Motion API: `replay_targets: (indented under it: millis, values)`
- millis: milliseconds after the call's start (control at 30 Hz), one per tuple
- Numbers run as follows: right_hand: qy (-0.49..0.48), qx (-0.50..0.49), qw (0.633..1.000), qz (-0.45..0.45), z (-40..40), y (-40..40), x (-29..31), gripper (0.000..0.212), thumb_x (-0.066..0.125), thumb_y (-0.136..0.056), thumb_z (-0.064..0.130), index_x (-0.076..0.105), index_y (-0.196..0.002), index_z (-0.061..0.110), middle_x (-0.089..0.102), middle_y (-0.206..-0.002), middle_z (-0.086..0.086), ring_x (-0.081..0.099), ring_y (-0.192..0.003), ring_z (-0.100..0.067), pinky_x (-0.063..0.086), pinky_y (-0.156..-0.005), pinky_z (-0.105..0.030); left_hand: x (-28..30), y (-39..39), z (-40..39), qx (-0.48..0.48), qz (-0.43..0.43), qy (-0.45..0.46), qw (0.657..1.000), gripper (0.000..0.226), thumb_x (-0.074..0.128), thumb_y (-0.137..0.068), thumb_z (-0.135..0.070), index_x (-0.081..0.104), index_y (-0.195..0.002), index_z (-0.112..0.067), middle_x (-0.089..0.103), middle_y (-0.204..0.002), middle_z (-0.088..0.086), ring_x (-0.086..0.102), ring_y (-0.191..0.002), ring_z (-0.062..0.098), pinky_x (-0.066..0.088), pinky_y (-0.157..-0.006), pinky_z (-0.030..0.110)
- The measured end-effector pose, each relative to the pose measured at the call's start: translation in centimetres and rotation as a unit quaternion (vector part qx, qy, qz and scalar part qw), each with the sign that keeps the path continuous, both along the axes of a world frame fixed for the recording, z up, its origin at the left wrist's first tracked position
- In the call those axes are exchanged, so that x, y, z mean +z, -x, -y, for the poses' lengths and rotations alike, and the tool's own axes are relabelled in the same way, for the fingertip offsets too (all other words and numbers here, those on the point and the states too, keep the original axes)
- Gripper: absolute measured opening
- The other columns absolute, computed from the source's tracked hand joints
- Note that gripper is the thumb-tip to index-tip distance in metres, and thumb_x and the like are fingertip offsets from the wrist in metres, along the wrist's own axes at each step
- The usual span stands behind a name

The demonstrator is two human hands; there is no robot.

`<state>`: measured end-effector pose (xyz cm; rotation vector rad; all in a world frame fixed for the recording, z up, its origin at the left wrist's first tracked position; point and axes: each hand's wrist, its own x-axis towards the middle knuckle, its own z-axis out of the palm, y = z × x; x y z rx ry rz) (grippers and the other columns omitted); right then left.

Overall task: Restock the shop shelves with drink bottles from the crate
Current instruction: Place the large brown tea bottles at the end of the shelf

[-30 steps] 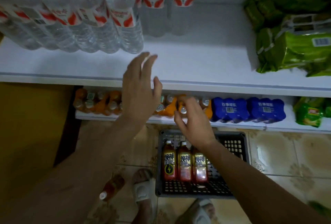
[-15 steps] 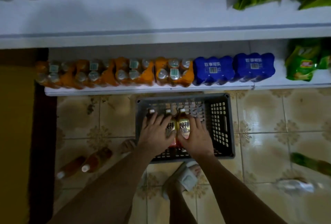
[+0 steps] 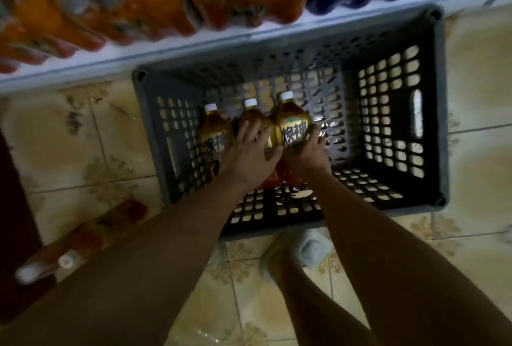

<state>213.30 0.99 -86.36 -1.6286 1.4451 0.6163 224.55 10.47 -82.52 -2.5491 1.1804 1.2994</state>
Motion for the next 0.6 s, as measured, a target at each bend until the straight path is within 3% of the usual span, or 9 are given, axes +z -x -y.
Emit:
replay_targets:
  millis: [100, 367, 467, 600]
  values:
    - [-0.009, -0.067, 0.998, 0.014, -0.1, 0.2, -2.7, 0.097, 0.078, -0.078, 0.04, 0.015, -0.15, 0.021, 0.036, -0.146, -0.019, 0.041, -0.133, -0.043, 0.039, -0.108, -0.055, -2.6, 0.4, 0.0, -0.006, 0.002, 0.009, 1.0, 0.063, 0.029, -0.102, -0.058, 0.018, -0.158, -0.03, 0.003, -0.168, -0.007, -0.005, -0.154, 0.015, 0.012, -0.123, 0.052]
    - [-0.013, -0.087, 0.996, 0.029, 1.0, 1.3, -4.8, 0.081, 0.078, -0.081, 0.032, 0.028, -0.144, 0.02, 0.046, -0.138, -0.015, 0.048, -0.126, -0.032, 0.041, -0.092, -0.036, -4.8, 3.1, 0.5, 0.079, 0.017, 0.064, 0.995, 0.063, 0.034, -0.102, -0.054, 0.025, -0.157, -0.025, 0.004, -0.168, -0.004, -0.006, -0.155, 0.018, 0.006, -0.123, 0.045]
    - [-0.035, -0.098, 0.994, 0.015, 1.2, 0.5, -3.8, 0.081, 0.081, -0.075, 0.036, 0.031, -0.137, 0.027, 0.051, -0.13, -0.012, 0.056, -0.117, -0.031, 0.05, -0.091, -0.039, -3.6, 3.5, 0.7, 0.103, -0.027, 0.075, 0.991, 0.062, 0.036, -0.103, -0.051, 0.021, -0.158, -0.026, 0.006, -0.168, -0.003, -0.002, -0.155, 0.018, 0.012, -0.125, 0.043]
    - [-0.065, -0.154, 0.985, 0.041, 1.4, 0.9, -4.4, 0.095, 0.085, -0.04, 0.054, 0.03, -0.117, 0.042, 0.058, -0.118, -0.009, 0.067, -0.1, -0.037, 0.059, -0.078, -0.057, -0.9, 3.8, 0.9, 0.181, -0.148, 0.114, 0.965, 0.065, 0.045, -0.103, -0.043, 0.015, -0.16, -0.029, 0.015, -0.167, -0.003, 0.019, -0.151, 0.018, 0.023, -0.12, 0.037]
